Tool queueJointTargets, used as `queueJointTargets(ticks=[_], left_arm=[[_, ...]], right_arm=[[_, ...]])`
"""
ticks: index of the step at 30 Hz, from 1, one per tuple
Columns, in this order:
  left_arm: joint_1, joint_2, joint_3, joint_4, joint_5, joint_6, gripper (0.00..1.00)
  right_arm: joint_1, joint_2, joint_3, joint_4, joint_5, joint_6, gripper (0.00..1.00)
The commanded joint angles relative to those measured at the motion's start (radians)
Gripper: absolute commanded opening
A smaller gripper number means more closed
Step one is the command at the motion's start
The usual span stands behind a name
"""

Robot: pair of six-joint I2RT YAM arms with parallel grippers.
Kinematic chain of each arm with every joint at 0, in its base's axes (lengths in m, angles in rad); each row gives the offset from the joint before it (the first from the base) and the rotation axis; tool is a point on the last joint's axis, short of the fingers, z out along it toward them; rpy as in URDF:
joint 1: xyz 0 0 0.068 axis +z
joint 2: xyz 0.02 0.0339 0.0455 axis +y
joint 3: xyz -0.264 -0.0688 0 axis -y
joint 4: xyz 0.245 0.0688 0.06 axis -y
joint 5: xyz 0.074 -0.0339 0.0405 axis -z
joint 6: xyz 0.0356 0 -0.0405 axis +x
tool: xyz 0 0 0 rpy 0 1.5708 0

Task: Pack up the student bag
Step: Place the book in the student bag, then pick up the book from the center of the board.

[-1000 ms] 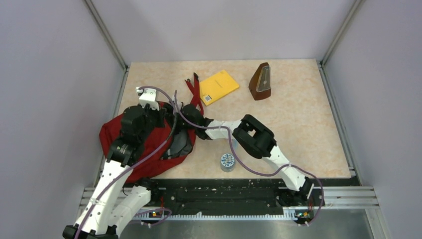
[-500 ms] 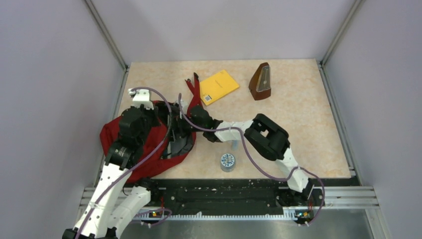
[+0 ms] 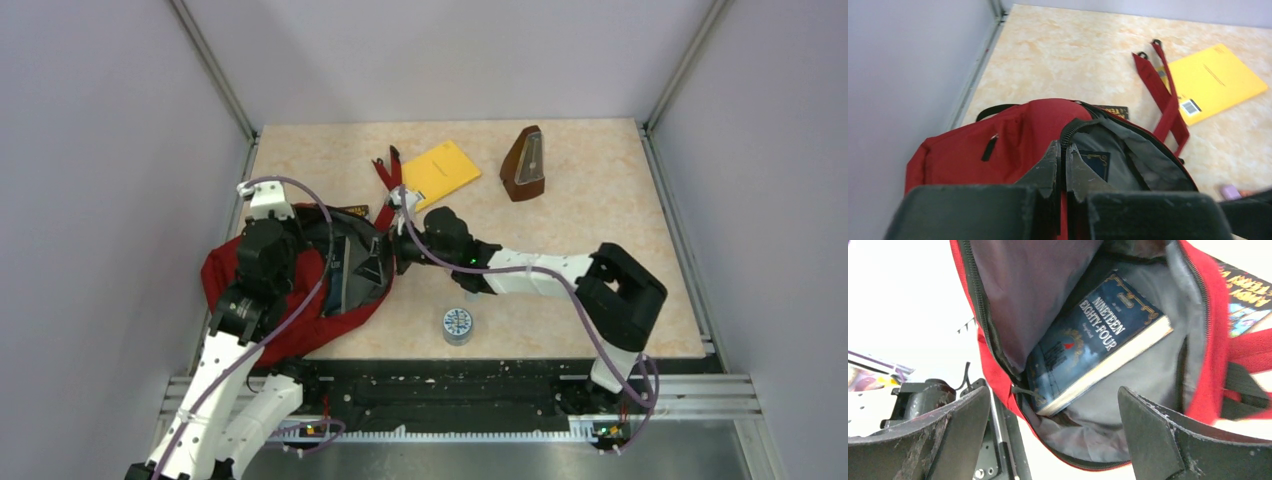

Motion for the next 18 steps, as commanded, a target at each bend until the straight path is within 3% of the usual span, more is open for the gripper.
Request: queueJointTargets(ticks=[1,6,10,18], left_arm=[[0.001,-0.012,0.034,0.064,-0.177,-0.039,0.00],[0.002,0.030,0.232,0.069,-0.257,-0.019,0.00],[0.005,0.099,0.379,0.139,-0.352,0.069,0.00],[0.046,0.189,0.388,0.438,-0.520,0.302,0.00]], right_arm=[[-0.040,-0.138,-0.057,-0.082,0.103,-0.091,0.95],[-0.063,-0.195,-0.136,-0.120,0.228,-0.119,0.96],[-0.063,-0.232,-0.216,-0.050,0.243,-0.084,0.96],[-0.060,-0.213,-0.325,0.157,0.227,-0.001,0.94]])
